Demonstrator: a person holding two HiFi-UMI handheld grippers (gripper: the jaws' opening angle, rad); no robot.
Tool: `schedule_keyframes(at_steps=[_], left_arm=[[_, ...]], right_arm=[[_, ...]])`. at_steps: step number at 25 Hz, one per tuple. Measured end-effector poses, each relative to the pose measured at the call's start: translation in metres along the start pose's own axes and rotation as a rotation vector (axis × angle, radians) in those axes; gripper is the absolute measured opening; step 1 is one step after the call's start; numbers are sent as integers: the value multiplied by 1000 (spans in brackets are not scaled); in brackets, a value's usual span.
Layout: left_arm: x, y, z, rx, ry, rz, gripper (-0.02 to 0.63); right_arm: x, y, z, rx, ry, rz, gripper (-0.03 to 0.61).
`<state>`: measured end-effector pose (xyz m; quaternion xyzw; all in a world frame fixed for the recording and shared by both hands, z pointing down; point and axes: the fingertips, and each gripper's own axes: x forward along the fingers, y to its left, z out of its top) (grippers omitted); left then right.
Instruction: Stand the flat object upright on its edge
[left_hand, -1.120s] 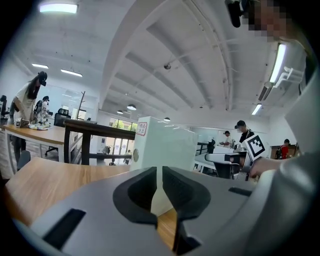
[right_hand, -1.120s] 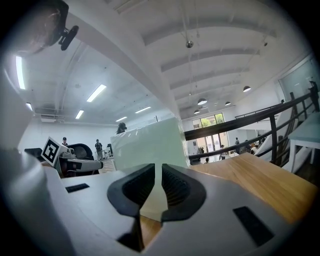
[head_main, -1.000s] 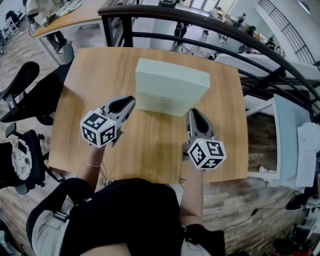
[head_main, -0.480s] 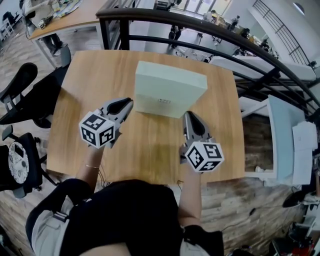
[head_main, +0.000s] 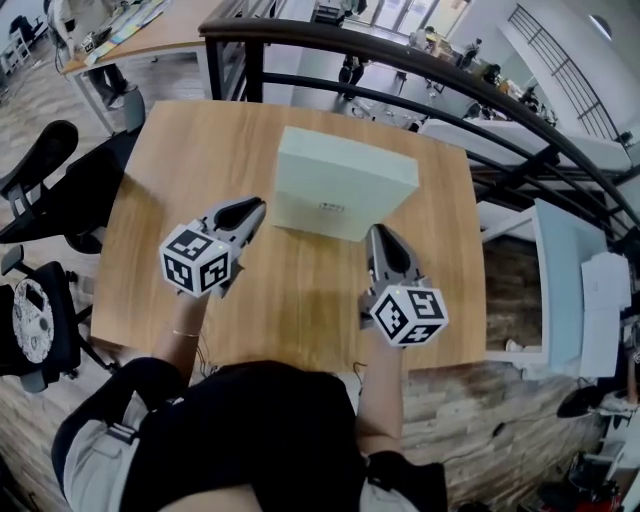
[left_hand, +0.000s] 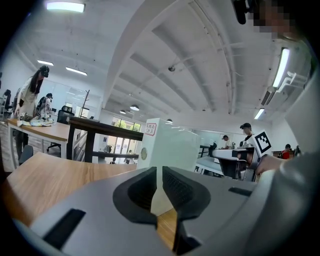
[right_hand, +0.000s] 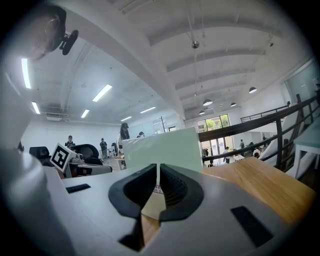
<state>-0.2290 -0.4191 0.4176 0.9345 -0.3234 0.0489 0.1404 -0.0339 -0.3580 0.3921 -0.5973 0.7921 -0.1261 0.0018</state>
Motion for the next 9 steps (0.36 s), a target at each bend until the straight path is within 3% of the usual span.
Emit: schedule_keyframes(at_steps=[9], left_arm=[[-2, 3, 3, -4, -13, 9, 48]], right_arm=[[5, 8, 4, -7, -2, 29, 34]])
